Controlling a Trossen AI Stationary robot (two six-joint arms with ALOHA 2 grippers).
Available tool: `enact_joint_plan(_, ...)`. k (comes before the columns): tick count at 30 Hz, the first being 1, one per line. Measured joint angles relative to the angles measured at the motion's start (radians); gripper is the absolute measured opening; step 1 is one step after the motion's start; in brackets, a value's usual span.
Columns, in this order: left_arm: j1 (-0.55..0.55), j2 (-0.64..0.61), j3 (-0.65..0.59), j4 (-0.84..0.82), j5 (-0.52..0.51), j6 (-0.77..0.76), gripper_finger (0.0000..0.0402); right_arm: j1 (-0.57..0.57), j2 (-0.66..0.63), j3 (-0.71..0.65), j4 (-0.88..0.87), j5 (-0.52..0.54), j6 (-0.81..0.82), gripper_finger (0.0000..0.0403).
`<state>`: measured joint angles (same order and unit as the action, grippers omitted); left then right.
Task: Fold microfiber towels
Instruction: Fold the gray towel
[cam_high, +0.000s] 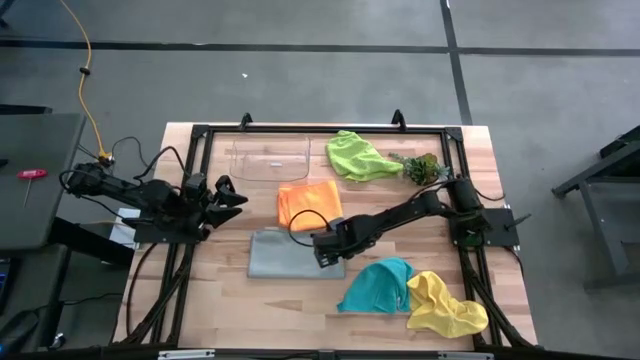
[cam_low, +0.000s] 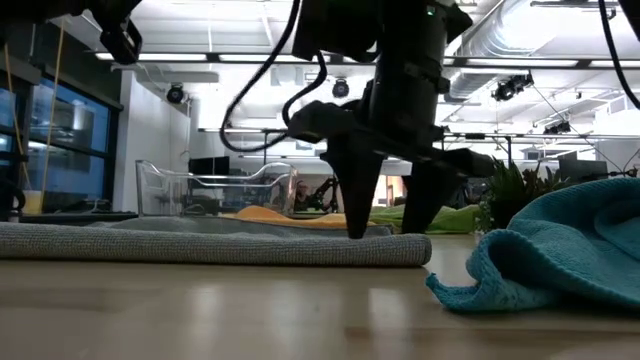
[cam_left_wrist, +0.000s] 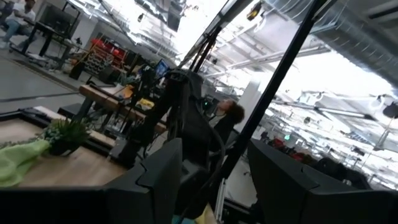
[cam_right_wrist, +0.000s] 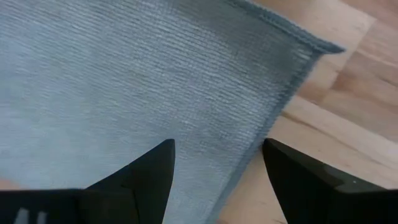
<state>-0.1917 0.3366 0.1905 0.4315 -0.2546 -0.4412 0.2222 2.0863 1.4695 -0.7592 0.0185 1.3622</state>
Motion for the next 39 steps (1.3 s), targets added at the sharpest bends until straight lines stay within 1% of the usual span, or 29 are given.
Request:
enact_joint_plan(6, 0.0, 0.0, 0.0, -0.011, -0.02, 0.0, 0.0172, 0.0, 0.0, -0.01, 0.014, 0.011, 0.033, 0.0235)
enact_joint_plan(9, 0.0, 0.0, 0.0, -0.013, -0.029, 0.0, 0.0172, 0.0, 0.008, -0.011, 0.022, 0.023, 0.055, 0.0213)
enact_joint_plan(11, 0.0, 0.0, 0.0, -0.018, -0.029, 0.0, 0.0172, 0.002, 0.018, -0.011, 0.022, 0.045, 0.091, 0.0186)
enact_joint_plan(15, 0.0, 0.0, 0.0, -0.017, -0.029, -0.002, 0.0172, 0.002, 0.056, -0.008, 0.025, 0.054, 0.111, 0.0117)
enact_joint_plan(20, 0.0, 0.0, 0.0, -0.017, -0.029, -0.027, 0.0172, 0.004, 0.065, -0.007, 0.03, 0.062, 0.078, 0.0026)
enact_joint_plan(22, 0.0, 0.0, 0.0, -0.017, -0.028, -0.027, 0.0172, 0.004, 0.063, -0.007, 0.034, 0.064, 0.033, 0.0008)
enact_joint_plan(26, 0.0, 0.0, 0.0, -0.017, -0.029, -0.027, 0.0172, -0.001, 0.041, -0.009, -0.032, 0.056, -0.032, 0.0004)
enact_joint_plan(29, 0.0, 0.0, 0.0, -0.017, -0.029, -0.027, 0.0172, 0.0, 0.003, -0.04, -0.106, 0.083, -0.063, 0.0002)
enact_joint_plan(32, 0.0, 0.0, 0.0, -0.017, -0.029, -0.031, 0.0172, -0.002, -0.068, -0.134, -0.108, 0.082, -0.057, 0.0001)
enact_joint_plan(36, 0.0, 0.0, 0.0, -0.017, -0.029, -0.06, 0.0172, -0.002, -0.216, -0.311, -0.093, 0.077, 0.008, 0.0001)
enact_joint_plan(39, 0.0, 0.001, 0.001, -0.017, -0.03, -0.061, 0.0172, -0.003, -0.35, -0.406, -0.081, 0.086, 0.048, 0.0)
